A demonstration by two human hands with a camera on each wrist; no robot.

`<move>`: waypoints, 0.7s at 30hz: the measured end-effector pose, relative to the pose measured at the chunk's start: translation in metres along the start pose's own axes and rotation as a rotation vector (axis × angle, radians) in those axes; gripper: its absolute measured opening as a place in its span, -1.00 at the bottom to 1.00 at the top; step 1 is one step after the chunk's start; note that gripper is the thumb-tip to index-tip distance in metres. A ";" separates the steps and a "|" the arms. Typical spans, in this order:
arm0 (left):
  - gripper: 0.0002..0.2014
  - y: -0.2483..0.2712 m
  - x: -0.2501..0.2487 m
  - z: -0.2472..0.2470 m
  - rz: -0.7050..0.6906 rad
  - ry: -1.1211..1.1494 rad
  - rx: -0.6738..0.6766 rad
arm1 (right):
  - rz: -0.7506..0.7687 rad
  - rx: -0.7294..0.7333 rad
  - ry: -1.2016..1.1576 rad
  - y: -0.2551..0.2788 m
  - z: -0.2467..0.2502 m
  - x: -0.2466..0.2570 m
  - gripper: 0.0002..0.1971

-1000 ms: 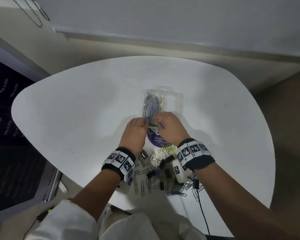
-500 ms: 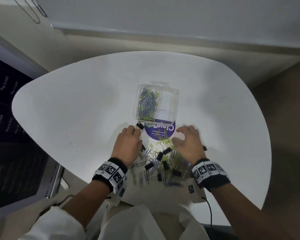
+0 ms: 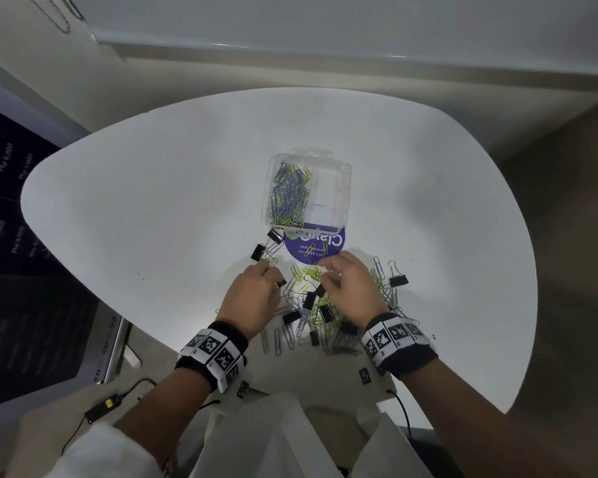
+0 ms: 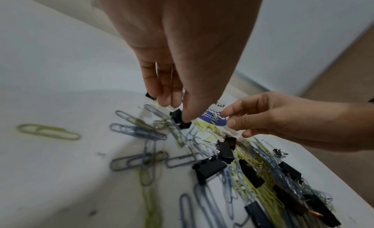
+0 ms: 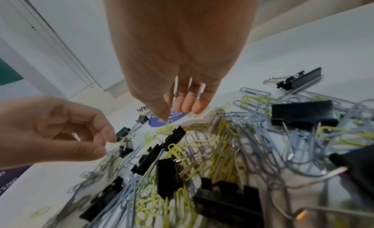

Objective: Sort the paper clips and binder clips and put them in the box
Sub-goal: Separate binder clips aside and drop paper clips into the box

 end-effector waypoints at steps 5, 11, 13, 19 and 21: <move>-0.76 0.020 0.020 0.005 0.124 -0.038 0.050 | -0.079 0.039 0.050 -0.010 -0.012 -0.002 -0.51; -0.53 0.034 0.055 -0.009 0.287 0.089 0.174 | -0.064 0.015 0.179 -0.023 -0.020 0.018 -0.79; -0.68 0.034 0.057 -0.013 0.248 0.102 0.137 | -0.063 0.027 0.204 -0.027 -0.022 0.020 -0.85; -0.89 0.031 0.056 -0.015 0.090 0.119 0.065 | -0.053 0.047 0.239 -0.032 -0.018 0.019 -0.85; -0.90 0.030 0.053 -0.015 0.061 0.127 0.058 | -0.054 0.061 0.210 -0.032 -0.017 0.016 -0.80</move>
Point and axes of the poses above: each hand's wrist, its own y-axis away from the middle knuckle, its own z-axis out of the back of the hand, x = y × z, the point moved 6 cm from there along -y, towards the middle knuckle, and after that the axes turned 12 degrees about x, right-handed, at the moved point
